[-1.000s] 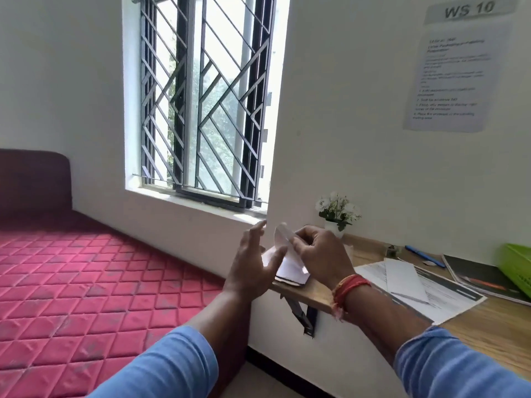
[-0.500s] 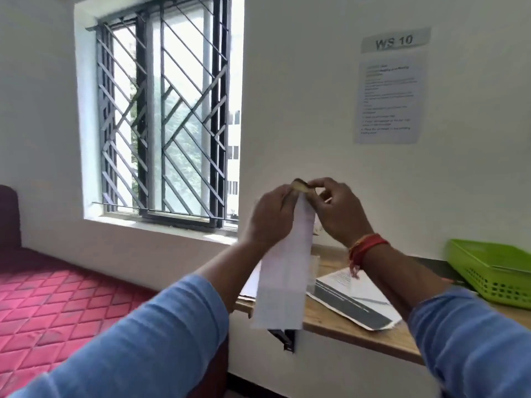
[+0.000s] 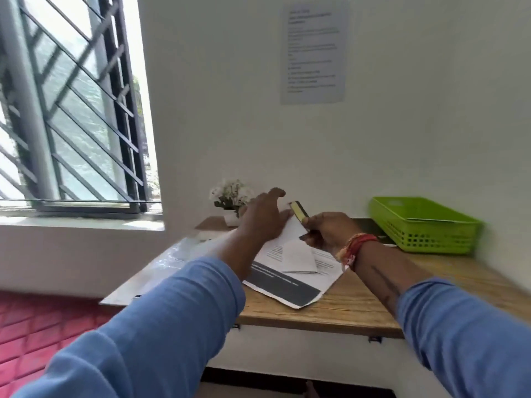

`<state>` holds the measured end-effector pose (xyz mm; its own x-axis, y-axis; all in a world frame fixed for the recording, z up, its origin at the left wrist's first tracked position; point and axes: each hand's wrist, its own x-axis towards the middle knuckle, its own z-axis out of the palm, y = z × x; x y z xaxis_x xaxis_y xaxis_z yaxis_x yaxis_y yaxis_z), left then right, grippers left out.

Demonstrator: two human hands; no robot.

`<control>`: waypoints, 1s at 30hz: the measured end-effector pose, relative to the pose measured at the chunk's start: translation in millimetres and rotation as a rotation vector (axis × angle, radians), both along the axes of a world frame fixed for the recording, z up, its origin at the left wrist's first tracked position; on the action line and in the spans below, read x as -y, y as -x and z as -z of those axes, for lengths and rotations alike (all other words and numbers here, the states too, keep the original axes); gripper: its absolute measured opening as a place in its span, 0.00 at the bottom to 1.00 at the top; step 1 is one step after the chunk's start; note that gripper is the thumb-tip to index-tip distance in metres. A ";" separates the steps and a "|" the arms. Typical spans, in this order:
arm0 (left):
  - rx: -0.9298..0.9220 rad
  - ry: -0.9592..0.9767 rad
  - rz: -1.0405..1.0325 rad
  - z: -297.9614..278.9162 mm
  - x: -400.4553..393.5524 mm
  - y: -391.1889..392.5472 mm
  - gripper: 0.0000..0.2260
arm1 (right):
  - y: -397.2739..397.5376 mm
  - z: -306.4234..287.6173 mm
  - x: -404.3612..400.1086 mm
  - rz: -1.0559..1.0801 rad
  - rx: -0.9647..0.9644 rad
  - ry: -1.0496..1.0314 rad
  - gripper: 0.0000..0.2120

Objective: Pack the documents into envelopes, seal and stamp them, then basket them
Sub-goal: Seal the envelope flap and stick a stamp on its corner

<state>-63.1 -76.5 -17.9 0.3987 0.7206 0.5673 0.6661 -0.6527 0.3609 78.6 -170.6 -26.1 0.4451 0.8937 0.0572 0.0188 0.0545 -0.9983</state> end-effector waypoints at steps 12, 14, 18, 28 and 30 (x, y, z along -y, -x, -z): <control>-0.278 0.028 0.119 78.1 -74.5 -41.0 0.09 | -50.1 22.2 -74.6 -0.013 0.639 0.360 0.14; -0.262 0.025 0.160 77.5 -82.1 -47.7 0.09 | -66.3 23.5 -93.8 0.064 0.951 0.317 0.13; -0.263 0.038 0.221 77.1 -93.8 -54.1 0.11 | -85.3 41.2 -116.1 -0.085 1.163 0.302 0.19; -0.377 0.146 0.302 77.2 -97.4 -53.7 0.24 | -99.0 51.3 -136.1 0.069 1.255 0.151 0.15; -0.375 0.198 0.317 73.8 -95.7 -53.8 0.29 | -103.1 49.6 -135.6 0.105 1.151 0.109 0.13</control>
<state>-9.3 19.2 -91.7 0.7637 0.6109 0.2087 0.5543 -0.7863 0.2728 181.8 -35.0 -75.7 0.2522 0.8808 0.4008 0.9177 -0.0863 -0.3878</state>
